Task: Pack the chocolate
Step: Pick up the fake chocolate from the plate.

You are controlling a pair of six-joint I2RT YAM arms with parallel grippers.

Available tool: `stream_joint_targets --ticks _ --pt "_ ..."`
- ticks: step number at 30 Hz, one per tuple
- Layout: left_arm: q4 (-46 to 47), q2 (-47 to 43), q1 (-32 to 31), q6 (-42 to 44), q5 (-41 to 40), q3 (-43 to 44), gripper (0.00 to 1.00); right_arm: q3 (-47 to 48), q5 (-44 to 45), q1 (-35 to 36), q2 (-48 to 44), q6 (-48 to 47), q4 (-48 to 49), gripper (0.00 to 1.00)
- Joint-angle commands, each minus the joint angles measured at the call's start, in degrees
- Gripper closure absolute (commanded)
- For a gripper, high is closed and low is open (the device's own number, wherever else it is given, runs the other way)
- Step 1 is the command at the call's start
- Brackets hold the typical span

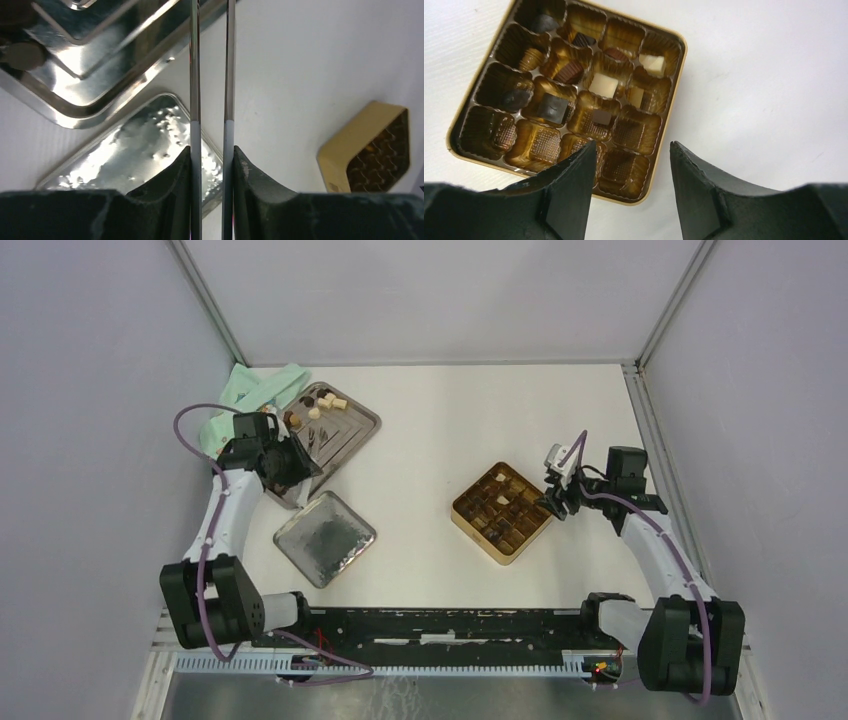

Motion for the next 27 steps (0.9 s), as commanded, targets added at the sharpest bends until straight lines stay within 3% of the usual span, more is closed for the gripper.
stream_joint_targets --ticks 1,5,8,13,17,27 --pt "8.11 -9.0 -3.04 -5.17 15.49 -5.47 0.98 -1.51 -6.67 -0.42 -6.86 -2.97 3.53 0.36" --pt "13.61 -16.91 -11.17 -8.94 18.89 -9.98 0.98 -5.41 -7.41 -1.83 -11.4 -1.05 9.99 0.22" --pt "19.15 -21.8 -18.83 -12.95 19.7 -14.01 0.98 -5.07 -9.47 -4.56 -10.26 -0.97 9.03 0.21" --pt "30.72 -28.21 -31.97 -19.7 17.14 -22.13 0.98 -0.87 -6.75 -8.37 -3.26 2.72 4.81 0.24" --pt "36.08 -30.11 -40.04 -21.38 13.68 -26.01 0.98 0.7 -6.44 -8.49 2.59 3.06 1.84 0.33" --pt "39.25 -21.16 -56.99 -17.57 1.34 -21.07 0.98 1.76 -3.06 -7.88 8.35 5.57 1.99 0.39"
